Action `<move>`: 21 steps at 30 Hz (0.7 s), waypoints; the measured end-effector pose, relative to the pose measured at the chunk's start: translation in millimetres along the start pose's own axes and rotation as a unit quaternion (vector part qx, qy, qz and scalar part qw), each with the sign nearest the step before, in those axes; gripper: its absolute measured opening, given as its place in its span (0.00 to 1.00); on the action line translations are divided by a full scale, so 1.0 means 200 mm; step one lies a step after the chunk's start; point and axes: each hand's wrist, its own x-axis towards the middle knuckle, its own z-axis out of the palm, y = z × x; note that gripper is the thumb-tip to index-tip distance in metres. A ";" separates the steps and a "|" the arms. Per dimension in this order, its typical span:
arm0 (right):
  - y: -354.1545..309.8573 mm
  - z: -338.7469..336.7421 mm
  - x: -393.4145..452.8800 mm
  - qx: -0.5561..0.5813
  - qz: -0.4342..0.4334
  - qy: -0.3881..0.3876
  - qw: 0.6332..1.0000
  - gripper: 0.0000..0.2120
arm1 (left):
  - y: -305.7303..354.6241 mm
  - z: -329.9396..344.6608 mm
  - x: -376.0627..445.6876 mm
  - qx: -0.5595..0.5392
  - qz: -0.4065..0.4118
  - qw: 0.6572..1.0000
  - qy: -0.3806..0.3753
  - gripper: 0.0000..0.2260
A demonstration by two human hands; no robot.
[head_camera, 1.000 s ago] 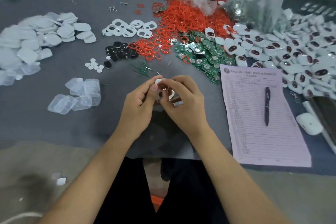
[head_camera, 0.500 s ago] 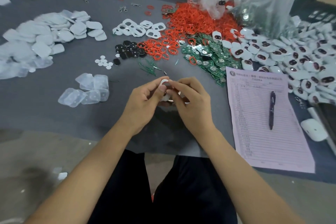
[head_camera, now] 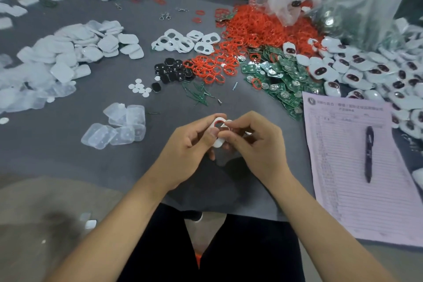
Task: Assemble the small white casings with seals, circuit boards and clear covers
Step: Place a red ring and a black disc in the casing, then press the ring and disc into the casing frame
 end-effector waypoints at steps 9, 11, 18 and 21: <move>0.02 0.00 0.00 0.042 0.047 -0.018 0.998 0.06 | -0.01 0.01 0.00 -0.015 -0.003 1.000 0.016 0.12; 0.02 -0.01 -0.01 0.066 0.068 -0.023 0.995 0.06 | -0.01 0.01 0.01 -0.029 -0.005 1.000 0.008 0.12; 0.02 0.01 0.01 0.048 0.059 -0.009 0.997 0.08 | -0.01 0.02 0.02 -0.084 -0.019 0.996 0.010 0.13; 0.01 0.01 0.02 0.034 0.044 0.006 0.998 0.07 | 0.00 0.04 0.04 -0.095 -0.019 0.994 0.047 0.14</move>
